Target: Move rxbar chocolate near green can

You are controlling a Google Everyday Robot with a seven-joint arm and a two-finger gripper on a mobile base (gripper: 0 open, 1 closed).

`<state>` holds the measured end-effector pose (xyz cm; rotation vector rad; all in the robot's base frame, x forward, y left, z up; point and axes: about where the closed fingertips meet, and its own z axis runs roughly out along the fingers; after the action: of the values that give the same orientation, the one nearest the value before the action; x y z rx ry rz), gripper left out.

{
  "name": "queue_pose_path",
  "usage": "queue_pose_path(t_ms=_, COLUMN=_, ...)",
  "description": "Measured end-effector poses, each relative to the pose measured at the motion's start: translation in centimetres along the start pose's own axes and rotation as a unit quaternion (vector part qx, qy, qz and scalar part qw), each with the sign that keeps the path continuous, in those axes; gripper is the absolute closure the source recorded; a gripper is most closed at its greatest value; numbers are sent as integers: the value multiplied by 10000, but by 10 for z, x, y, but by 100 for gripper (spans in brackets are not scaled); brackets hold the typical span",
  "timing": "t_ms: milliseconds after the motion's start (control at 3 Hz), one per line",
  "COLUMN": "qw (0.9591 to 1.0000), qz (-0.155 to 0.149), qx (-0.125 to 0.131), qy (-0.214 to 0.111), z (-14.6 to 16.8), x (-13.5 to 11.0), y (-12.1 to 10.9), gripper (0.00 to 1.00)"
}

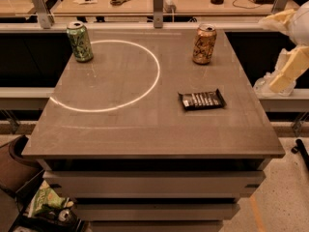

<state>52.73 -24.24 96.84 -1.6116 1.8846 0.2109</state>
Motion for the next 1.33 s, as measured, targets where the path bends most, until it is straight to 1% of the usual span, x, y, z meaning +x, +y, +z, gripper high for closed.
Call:
queue_pose_path(t_ms=333, qw=9997, qz=186, qx=-174, qy=-13, z=30, x=14, y=-14, gripper=0)
queue_pose_path(t_ms=667, qw=9990, qz=194, qx=-344, qy=-205, z=61, x=20, y=-24, gripper=0)
queue_pose_path(t_ms=1000, qw=9969, qz=114, qx=-465, qy=-622, z=88, x=21, y=-30, gripper=0)
queue_pose_path(t_ms=1333, qw=9927, qz=10, qx=-593, qy=-1049, z=113, x=16, y=-31, gripper=0)
